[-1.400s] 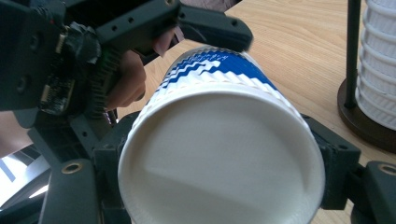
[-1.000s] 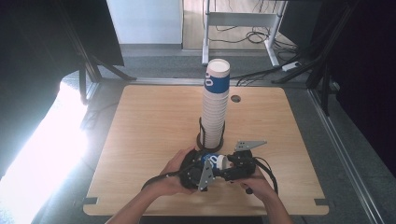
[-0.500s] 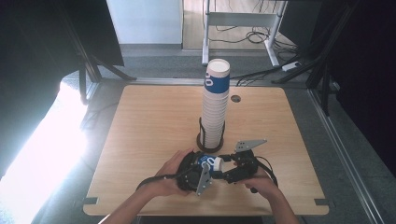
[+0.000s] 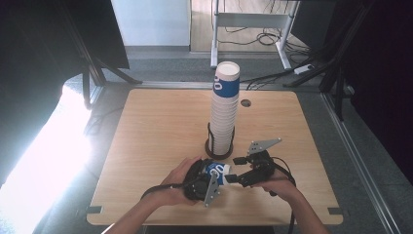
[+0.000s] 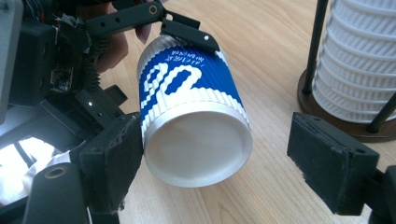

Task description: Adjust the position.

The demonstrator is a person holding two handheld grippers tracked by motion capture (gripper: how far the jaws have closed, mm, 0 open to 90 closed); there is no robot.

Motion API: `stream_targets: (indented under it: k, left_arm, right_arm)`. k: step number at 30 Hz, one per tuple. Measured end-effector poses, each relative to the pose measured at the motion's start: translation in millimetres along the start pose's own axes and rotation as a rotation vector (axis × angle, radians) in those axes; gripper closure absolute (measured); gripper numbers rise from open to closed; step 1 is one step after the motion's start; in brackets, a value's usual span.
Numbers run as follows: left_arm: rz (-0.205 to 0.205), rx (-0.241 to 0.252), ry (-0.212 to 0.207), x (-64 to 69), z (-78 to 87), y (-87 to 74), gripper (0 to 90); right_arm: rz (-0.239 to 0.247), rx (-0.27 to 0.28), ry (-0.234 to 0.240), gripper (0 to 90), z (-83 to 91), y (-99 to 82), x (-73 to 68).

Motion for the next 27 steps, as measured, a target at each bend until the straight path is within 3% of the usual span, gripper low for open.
stream_targets:
  k: [4, 9, 16, 23, 27]
  left_arm:
    - [-0.004, 0.007, 0.01, 0.9, -0.6, -1.8, 18.8]
    - [-0.038, -0.003, 0.028, 0.4, -1.3, -2.2, 18.9]
    - [-0.077, 0.005, 0.051, 3.9, -2.1, 0.3, 19.0]
    - [-0.133, 0.006, 0.075, 7.3, -2.9, 2.2, 19.1]
    - [-0.137, 0.011, 0.071, 8.7, -2.4, 3.5, 19.1]
  right_arm:
    - [0.026, -0.058, 0.023, 18.8, -0.9, 4.6, 1.3]
    - [0.052, -0.138, 0.058, 19.0, -1.7, 13.8, 1.8]
    - [0.053, -0.225, 0.112, 19.5, -12.4, 18.8, 1.8]
    - [0.058, -0.278, 0.159, 20.2, -26.8, 16.5, 2.7]
    - [0.056, -0.3, 0.184, 20.8, -34.0, 14.6, 4.0]
Point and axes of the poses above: each handheld gripper's, and its own axes: z roughly backward along the jaws, y roughly out of its top, x roughly to its right, the point moved 3 cm from there along -z, roughly forward along the jaws, and after that the axes turned 14 degrees about z, right-handed, at the moved point
